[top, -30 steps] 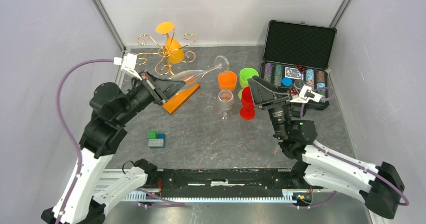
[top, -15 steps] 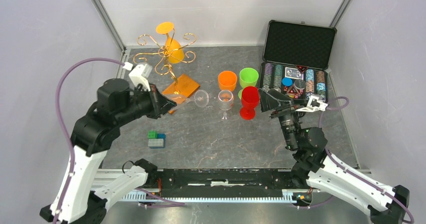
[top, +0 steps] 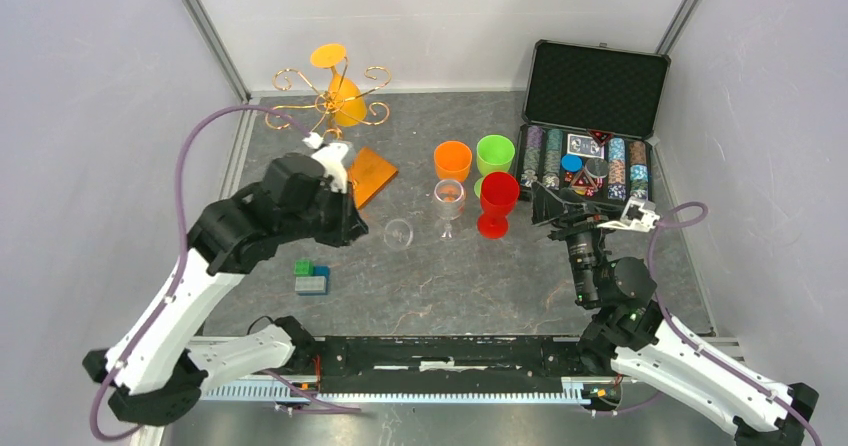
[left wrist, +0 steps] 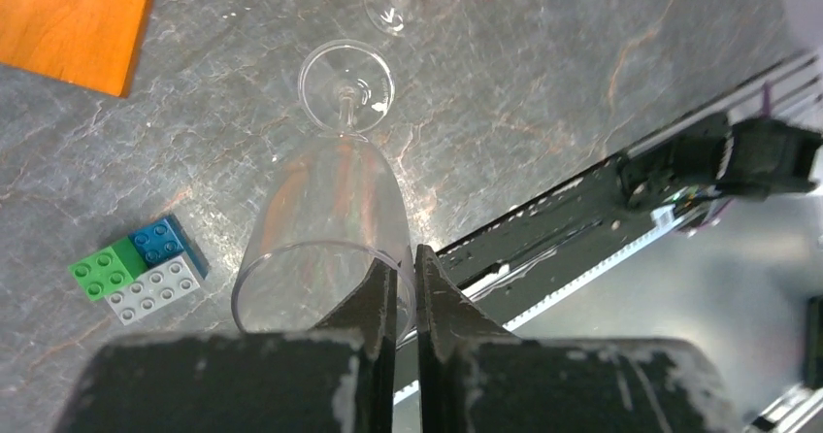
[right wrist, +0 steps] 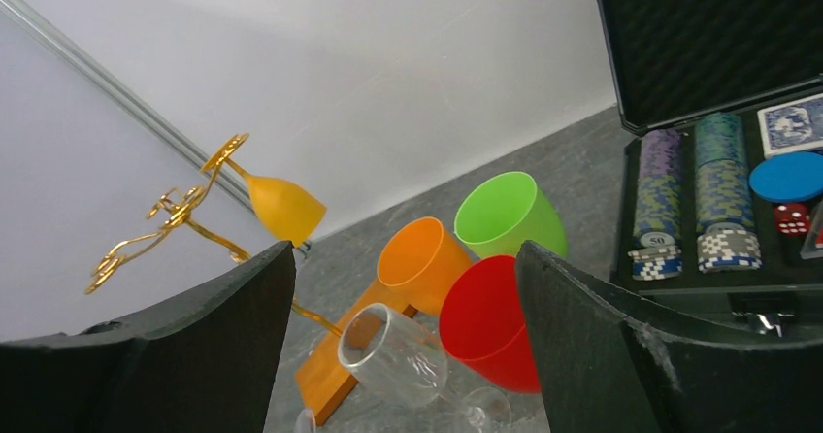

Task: Take the wine glass off the wine glass rack

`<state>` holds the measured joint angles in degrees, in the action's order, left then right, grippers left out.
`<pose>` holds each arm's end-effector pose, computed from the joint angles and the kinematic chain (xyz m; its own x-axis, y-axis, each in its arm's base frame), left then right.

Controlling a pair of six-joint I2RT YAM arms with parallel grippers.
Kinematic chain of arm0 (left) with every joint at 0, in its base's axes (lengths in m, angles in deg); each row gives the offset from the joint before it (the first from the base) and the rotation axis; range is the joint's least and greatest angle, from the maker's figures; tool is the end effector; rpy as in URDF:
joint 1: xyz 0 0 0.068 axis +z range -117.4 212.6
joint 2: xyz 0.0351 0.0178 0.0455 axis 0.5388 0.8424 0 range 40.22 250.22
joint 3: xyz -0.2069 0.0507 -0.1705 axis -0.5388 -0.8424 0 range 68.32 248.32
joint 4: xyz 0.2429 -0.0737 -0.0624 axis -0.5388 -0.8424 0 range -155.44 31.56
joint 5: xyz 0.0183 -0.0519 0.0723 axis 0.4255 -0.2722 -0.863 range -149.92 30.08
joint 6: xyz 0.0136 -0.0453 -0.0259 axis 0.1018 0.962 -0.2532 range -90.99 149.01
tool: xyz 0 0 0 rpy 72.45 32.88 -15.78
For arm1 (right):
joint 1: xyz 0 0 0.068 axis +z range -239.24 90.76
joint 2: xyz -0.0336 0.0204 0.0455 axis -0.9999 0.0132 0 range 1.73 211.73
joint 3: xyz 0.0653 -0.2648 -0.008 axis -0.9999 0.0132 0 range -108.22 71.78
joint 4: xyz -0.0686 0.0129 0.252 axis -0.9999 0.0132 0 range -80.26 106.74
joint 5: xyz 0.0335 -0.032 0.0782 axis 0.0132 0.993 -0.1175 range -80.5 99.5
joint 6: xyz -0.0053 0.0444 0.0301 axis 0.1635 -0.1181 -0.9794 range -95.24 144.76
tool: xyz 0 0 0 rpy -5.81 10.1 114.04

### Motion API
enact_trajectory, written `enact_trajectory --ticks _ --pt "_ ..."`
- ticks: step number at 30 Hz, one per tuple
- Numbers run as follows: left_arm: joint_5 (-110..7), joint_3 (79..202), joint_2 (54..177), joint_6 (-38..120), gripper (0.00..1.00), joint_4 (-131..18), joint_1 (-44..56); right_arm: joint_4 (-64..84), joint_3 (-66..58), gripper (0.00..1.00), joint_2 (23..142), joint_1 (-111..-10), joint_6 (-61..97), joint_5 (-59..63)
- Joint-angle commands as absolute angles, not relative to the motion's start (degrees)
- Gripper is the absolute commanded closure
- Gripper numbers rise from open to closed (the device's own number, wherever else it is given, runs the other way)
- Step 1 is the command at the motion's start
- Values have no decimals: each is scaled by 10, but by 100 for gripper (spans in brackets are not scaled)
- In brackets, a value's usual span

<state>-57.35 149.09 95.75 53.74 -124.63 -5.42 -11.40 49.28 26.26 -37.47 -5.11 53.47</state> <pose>0.1166 -0.0931 0.4181 -0.7376 0.0461 -0.6737 0.3670 0.8648 -0.3427 0.0942 0.0796 0.3071 0.0963 0.7014 -0.7063 -0.2392 0.7051 0.6676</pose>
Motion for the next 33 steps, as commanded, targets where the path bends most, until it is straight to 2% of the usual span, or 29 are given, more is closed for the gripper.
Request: enact_trajectory --ticks 1,5,10,18,26,30,33 --pt "-679 1496 1010 573 98 -1232 -168 -90 501 12 254 -372 -39 565" --pt "-733 1534 1087 588 98 -1234 -269 -79 501 12 250 -371 -41 568" --pt "-764 1611 1206 584 98 -1258 -341 -61 502 12 233 -371 -40 583" --pt "-728 1686 1314 564 98 -1268 -358 -31 513 12 180 -371 -40 615" --pt "-725 1724 1372 562 97 -1296 -360 -16 520 13 148 -371 -35 636" --pt "-714 1733 1387 558 92 -1302 -360 -15 522 13 142 -371 -32 641" --pt "-714 1738 1391 555 81 -1302 -360 -15 524 13 139 -371 -32 641"
